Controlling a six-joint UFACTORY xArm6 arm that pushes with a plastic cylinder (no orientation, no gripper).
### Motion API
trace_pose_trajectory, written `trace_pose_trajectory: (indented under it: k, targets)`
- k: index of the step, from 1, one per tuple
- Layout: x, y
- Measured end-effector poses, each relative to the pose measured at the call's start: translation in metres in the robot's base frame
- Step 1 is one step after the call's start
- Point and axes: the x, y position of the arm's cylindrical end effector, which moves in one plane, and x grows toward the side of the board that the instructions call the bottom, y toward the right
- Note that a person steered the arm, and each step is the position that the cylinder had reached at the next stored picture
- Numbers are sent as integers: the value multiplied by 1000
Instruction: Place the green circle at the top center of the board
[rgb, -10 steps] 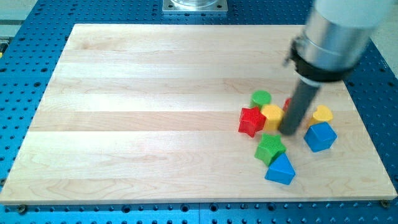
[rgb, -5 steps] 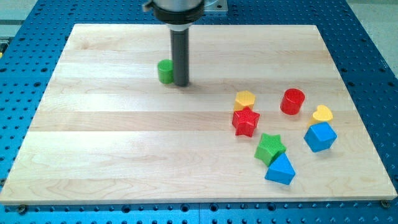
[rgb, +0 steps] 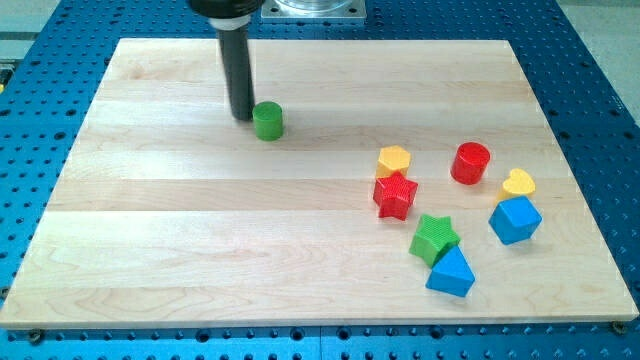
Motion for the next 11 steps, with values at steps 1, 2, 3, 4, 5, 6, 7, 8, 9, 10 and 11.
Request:
trace_pose_trajectory:
  k: [1, 2, 3, 4, 5, 6, 7, 8, 9, 10, 11]
  targets:
    - [49, 16]
    - [37, 52]
    - [-8, 66]
    - [41, 16]
    - [83, 14]
    - [9, 39]
    - [-35, 91]
    - [-33, 105]
    - [-25, 118]
    - [-58, 124]
    - [-49, 167]
